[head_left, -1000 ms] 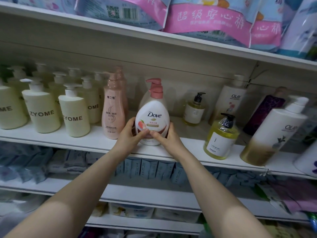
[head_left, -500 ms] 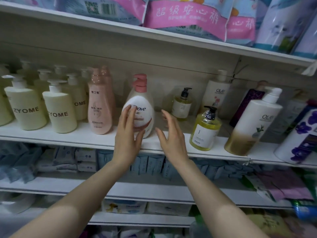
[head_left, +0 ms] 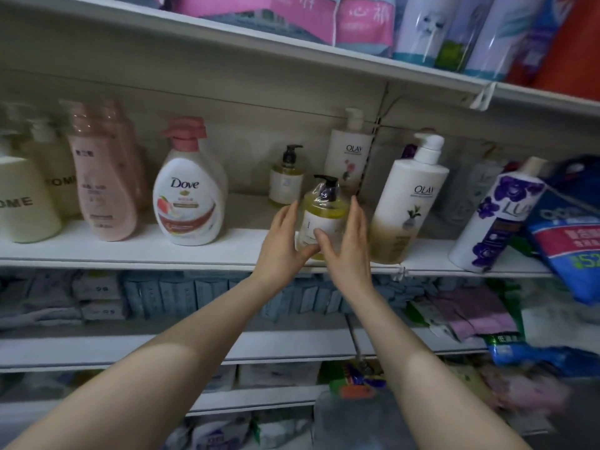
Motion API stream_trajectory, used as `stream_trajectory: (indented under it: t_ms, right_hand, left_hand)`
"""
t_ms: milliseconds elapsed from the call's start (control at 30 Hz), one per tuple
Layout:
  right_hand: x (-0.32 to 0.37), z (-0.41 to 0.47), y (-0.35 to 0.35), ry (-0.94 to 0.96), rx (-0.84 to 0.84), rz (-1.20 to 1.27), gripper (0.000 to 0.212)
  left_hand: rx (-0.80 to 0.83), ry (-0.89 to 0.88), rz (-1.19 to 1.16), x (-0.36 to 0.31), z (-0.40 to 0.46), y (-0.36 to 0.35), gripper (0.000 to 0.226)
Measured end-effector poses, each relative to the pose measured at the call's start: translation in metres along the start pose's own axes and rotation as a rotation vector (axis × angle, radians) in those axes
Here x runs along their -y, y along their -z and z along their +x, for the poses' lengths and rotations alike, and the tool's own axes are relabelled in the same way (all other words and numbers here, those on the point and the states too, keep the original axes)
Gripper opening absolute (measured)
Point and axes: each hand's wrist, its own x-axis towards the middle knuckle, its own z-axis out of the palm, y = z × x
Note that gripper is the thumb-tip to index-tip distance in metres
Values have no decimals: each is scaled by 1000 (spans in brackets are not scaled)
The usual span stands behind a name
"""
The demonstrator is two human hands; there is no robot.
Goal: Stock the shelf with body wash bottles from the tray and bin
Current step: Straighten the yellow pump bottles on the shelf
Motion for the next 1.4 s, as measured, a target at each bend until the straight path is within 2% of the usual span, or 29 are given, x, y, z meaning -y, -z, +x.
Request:
stream_trajectory:
  t_ms: [100,267,833,1100,1400]
  right_hand:
    - [-15,-1,-2,-86,110,108,79]
    - [-23,6,0,-146,207,148,65]
    - [-6,36,-42,-101,387,199,73]
    - [-2,47,-59,-99,445,219,79]
    - [-7,49,-49,-184,568,471,69]
  left_hand:
    - [6,36,-16,3,2,-10,89]
    - [-8,58,-17,14,5,-17,86]
    - [-95,178,-31,56,5,20,80]
    - [-139,181,-89,56,2,29,63]
    - [-90,270,-82,54,4,34,79]
